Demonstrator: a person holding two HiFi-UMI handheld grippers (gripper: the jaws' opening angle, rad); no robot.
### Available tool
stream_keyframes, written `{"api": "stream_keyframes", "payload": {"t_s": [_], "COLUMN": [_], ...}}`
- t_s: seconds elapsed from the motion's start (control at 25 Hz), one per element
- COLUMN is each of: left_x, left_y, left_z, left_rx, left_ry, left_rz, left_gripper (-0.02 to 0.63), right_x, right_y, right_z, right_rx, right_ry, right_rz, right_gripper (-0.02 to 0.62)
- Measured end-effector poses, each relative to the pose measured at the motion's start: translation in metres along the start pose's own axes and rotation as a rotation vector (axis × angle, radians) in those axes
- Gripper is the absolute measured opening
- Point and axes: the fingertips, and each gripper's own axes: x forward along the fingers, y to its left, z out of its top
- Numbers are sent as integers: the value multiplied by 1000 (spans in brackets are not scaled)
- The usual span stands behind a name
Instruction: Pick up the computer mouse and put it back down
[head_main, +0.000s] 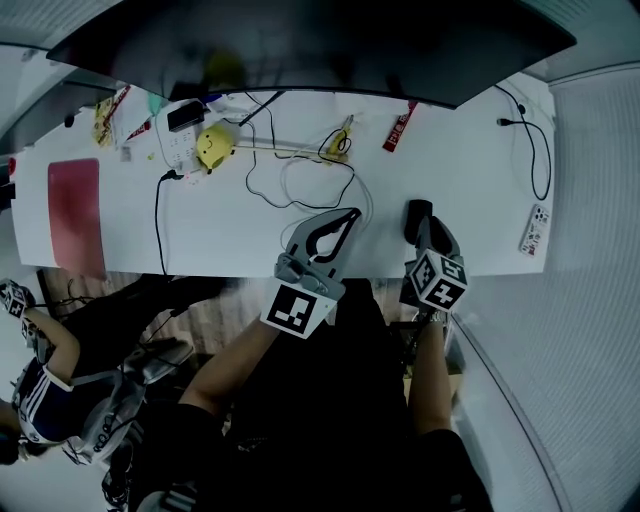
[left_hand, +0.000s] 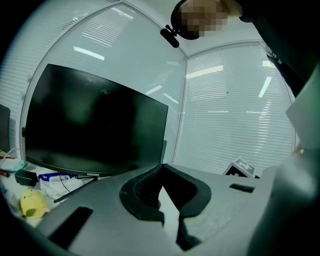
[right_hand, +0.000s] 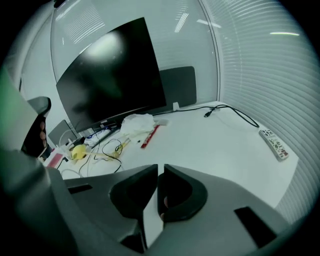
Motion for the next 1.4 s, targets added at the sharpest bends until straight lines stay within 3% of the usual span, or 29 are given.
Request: {"api": "stream_keyframes", "payload": {"t_s": [0.08,0.84,1.4], "left_x": [1,-4,-16], "left_y": [3,-38,-56], "left_z": [4,26,60], "left_rx": [-8,33,73], "left_ry": [1,-76,-122], "left_rz": [0,45,87], "left_gripper": [6,6,6], "right_x": [-9,-98,-164], "right_y": [4,38,50], "right_z": [11,77,129], "right_rx": [6,-65,-135], "right_ry": [-18,-264,-435], "right_rz": [-2,212,278], "right_gripper": [0,-1,-1]}}
